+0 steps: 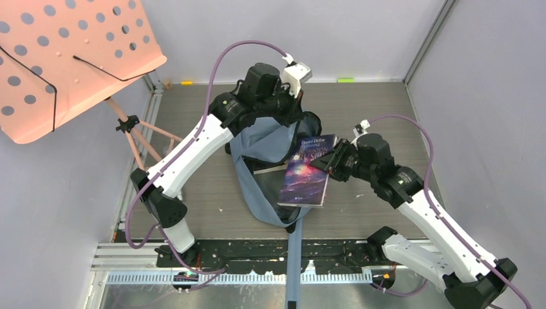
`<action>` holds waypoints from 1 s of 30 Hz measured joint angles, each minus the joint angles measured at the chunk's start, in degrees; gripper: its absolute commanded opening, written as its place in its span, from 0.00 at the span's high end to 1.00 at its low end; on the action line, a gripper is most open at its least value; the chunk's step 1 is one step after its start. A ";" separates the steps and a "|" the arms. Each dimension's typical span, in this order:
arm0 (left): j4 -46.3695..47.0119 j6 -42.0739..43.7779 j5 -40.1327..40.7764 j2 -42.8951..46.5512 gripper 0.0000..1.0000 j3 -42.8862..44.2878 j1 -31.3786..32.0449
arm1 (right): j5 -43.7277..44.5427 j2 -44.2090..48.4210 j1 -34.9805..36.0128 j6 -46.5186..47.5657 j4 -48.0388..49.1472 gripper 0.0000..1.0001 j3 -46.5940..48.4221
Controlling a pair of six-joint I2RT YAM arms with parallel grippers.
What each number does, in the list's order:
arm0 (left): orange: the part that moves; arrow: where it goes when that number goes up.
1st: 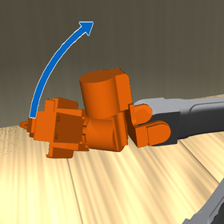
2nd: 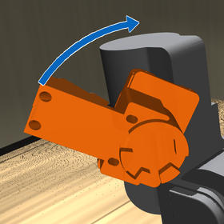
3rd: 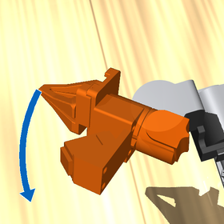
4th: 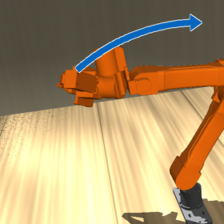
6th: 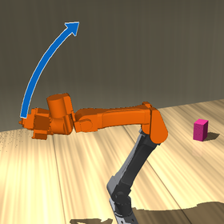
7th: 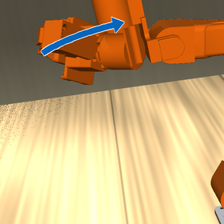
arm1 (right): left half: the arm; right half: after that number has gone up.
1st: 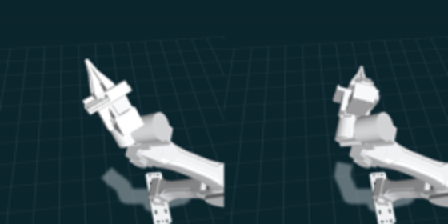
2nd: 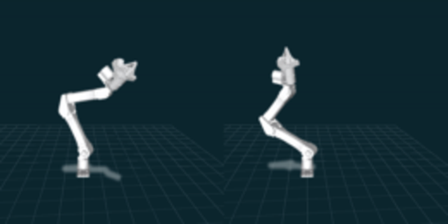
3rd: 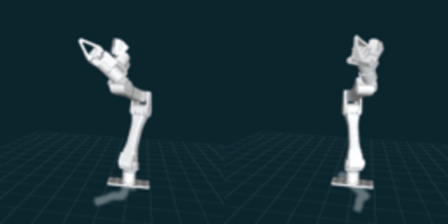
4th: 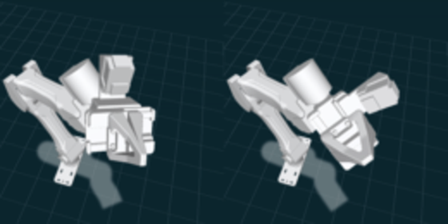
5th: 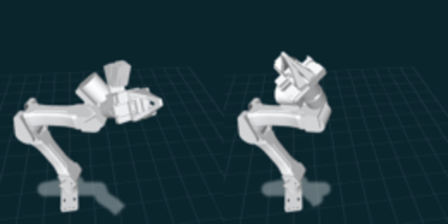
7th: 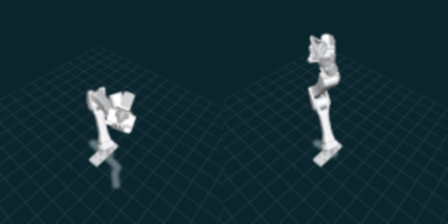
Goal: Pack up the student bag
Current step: Place the book in the student bag.
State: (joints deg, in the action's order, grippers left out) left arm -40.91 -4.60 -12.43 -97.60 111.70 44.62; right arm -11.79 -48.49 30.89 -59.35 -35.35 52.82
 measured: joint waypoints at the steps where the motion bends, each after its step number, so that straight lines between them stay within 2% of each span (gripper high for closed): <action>1: 0.07 -0.31 -0.72 0.00 1.00 0.00 -0.09 | 1.57 -0.37 0.87 -0.68 1.86 0.99 -1.03; 6: 1.60 -1.38 -3.74 0.72 1.00 -2.47 -0.11 | 13.55 -2.80 6.29 -3.41 11.50 0.99 -8.44; 10: 3.91 -1.60 -5.66 2.84 1.00 -6.82 -0.11 | 20.63 -7.39 9.38 -4.92 16.81 0.99 -10.91; 15: 7.08 -1.60 -7.82 6.78 1.00 -12.39 -0.09 | 27.08 -11.52 11.56 -6.71 26.25 0.99 -12.35; 22: 8.17 -2.27 -10.21 7.63 1.00 -14.12 -0.13 | 35.39 -17.38 14.40 -8.74 46.99 0.99 -18.60; 30: 9.81 -4.37 -12.04 9.03 1.00 -16.44 -0.17 | 43.69 -27.85 16.20 -7.78 60.19 0.99 -18.58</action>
State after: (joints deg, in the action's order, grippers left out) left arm -31.09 -8.97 -24.47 -88.58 95.26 44.45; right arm 31.90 -76.34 47.09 -67.13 24.84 34.24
